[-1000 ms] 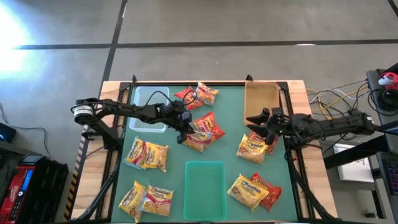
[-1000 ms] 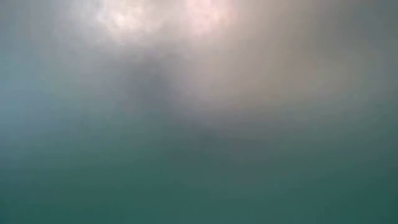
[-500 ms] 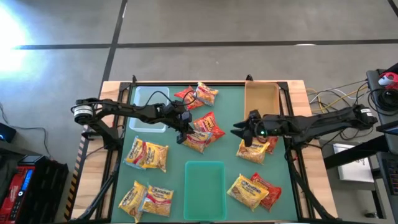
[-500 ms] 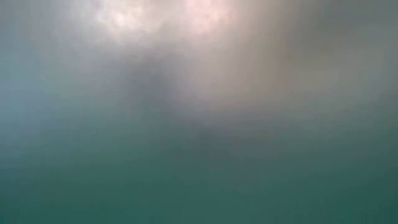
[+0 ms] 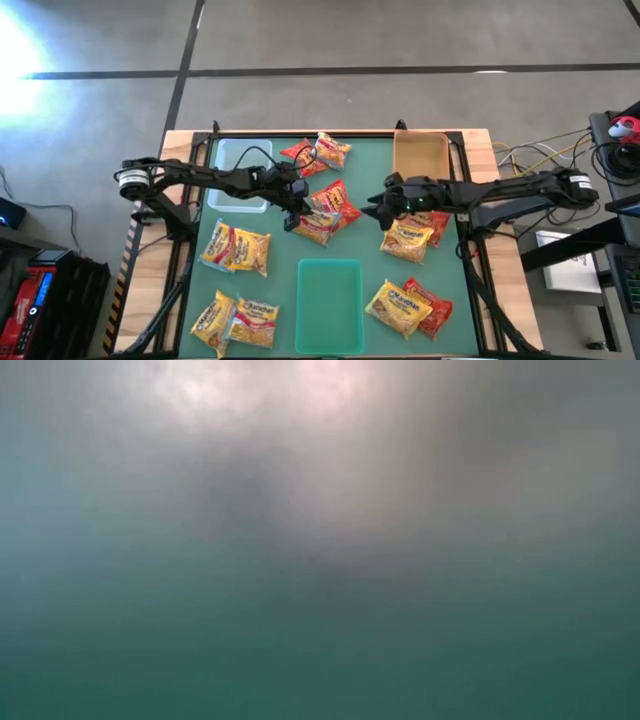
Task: Sort Maruchan noodles
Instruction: Put the blue noodle pack into the transparent bin
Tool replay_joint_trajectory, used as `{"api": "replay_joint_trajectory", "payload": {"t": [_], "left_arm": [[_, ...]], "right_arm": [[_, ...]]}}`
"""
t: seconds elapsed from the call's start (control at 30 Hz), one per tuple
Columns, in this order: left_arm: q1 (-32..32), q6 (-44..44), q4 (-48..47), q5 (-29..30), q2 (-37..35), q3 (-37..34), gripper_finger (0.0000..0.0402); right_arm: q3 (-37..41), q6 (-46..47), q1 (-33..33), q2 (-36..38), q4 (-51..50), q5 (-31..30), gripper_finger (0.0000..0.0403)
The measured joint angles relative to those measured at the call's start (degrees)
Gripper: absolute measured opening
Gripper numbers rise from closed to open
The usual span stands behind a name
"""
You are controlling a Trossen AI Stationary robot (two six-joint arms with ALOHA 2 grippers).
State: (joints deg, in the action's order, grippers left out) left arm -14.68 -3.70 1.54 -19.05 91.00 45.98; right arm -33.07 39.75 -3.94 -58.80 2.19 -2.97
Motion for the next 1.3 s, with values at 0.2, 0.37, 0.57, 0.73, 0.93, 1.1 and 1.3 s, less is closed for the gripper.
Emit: {"api": "replay_joint_trajectory", "payload": {"t": [0.2, 0.37, 0.57, 0.73, 0.93, 1.1, 1.3], "left_arm": [[0.00, 0.00, 0.11, 0.00, 0.00, 0.00, 0.0000], [0.02, 0.00, 0.35, 0.00, 0.00, -0.02, 0.0000], [0.00, 0.20, 0.35, 0.00, 0.00, -0.02, 0.0000], [0.00, 0.52, 0.51, 0.00, 0.00, -0.04, 0.0000], [0.02, 1.49, 1.79, 0.00, 0.00, -0.04, 0.0000], [0.02, 1.51, 2.89, 0.00, 0.00, -0.04, 0.0000], [0.02, 1.70, 4.26, 0.00, 0.00, -0.04, 0.0000]], "right_arm": [[-1.71, -0.32, -1.10, -5.66, 1.12, 1.16, 0.0305], [-2.33, -0.84, -1.27, -11.75, 9.89, 2.76, 0.0307], [-2.26, -0.89, -1.74, -18.38, 17.07, 6.66, 0.0304], [-2.24, -0.82, -1.74, -23.44, 22.70, 7.94, 0.0304], [-2.22, -0.73, -1.74, -28.82, 29.79, 9.03, 0.0302], [-2.22, 0.03, -1.74, -32.66, 34.59, 9.41, 0.0302], [-2.22, 0.87, -1.74, -36.58, 41.26, 9.45, 0.0302]]}}
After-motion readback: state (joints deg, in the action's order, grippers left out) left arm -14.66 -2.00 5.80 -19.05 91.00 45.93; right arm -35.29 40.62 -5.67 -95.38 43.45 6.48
